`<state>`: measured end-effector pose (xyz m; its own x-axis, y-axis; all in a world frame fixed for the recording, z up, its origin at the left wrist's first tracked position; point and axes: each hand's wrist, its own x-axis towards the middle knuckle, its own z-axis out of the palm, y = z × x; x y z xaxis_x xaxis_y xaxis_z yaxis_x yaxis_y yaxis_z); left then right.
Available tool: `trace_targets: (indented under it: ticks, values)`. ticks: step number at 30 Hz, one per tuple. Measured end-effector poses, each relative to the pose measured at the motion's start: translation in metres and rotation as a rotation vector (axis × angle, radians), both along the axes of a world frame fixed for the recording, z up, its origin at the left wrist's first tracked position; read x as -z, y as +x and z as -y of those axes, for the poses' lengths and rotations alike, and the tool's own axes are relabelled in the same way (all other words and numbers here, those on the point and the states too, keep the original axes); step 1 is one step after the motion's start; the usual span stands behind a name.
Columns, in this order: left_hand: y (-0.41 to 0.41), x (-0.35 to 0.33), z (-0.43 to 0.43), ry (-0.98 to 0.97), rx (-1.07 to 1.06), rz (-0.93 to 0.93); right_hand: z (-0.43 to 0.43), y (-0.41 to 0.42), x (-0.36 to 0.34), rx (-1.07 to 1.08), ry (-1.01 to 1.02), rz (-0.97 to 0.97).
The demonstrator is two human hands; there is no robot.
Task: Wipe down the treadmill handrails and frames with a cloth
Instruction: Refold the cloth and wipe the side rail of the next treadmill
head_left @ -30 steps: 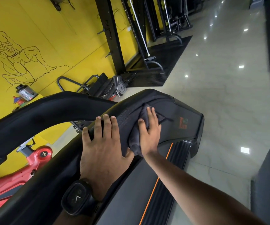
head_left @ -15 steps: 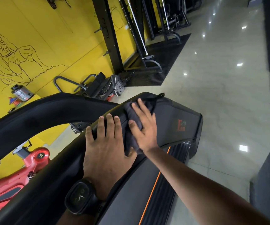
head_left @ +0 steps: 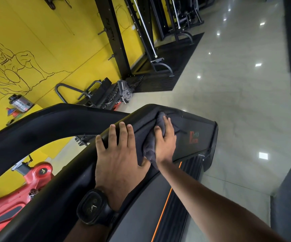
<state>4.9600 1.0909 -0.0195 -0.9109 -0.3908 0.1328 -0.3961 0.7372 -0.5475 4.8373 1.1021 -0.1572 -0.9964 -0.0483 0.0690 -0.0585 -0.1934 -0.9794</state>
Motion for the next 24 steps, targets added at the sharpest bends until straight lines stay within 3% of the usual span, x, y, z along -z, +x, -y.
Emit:
trace_targets:
  ticks: [1,4,5,7,10,11,14,16,21,24]
  values:
    - [-0.003,0.001,-0.001,0.003,-0.002,0.005,0.000,0.007,-0.003,-0.003,0.005,-0.062]
    - [-0.010,0.002,0.001,-0.002,0.000,0.011,-0.002,0.006,-0.012,-0.057,0.078,-0.534]
    - [-0.012,0.003,0.001,-0.001,-0.002,0.011,-0.003,-0.005,-0.013,-0.070,0.116,-0.580]
    - [-0.013,0.003,0.001,0.001,-0.008,0.019,-0.003,-0.023,-0.004,-0.058,0.109,-0.462]
    - [-0.014,0.003,0.001,-0.011,-0.016,0.027,-0.001,-0.024,0.011,-0.012,0.029,-0.076]
    - [-0.014,0.003,0.001,-0.009,-0.014,0.027,-0.001,-0.020,0.010,-0.015,0.030,-0.070]
    - [-0.017,0.003,0.001,-0.011,-0.010,0.043,-0.002,-0.019,0.000,-0.051,0.083,-0.382]
    - [-0.021,0.003,0.001,-0.015,-0.008,0.046,-0.004,-0.034,0.001,-0.083,0.140,-0.466]
    - [-0.034,0.004,-0.001,-0.023,0.004,0.085,-0.005,-0.040,0.019,-0.026,0.029,-0.025]
    - [-0.044,0.006,-0.004,-0.031,0.008,0.089,-0.005,-0.031,0.012,-0.048,0.088,-0.363]
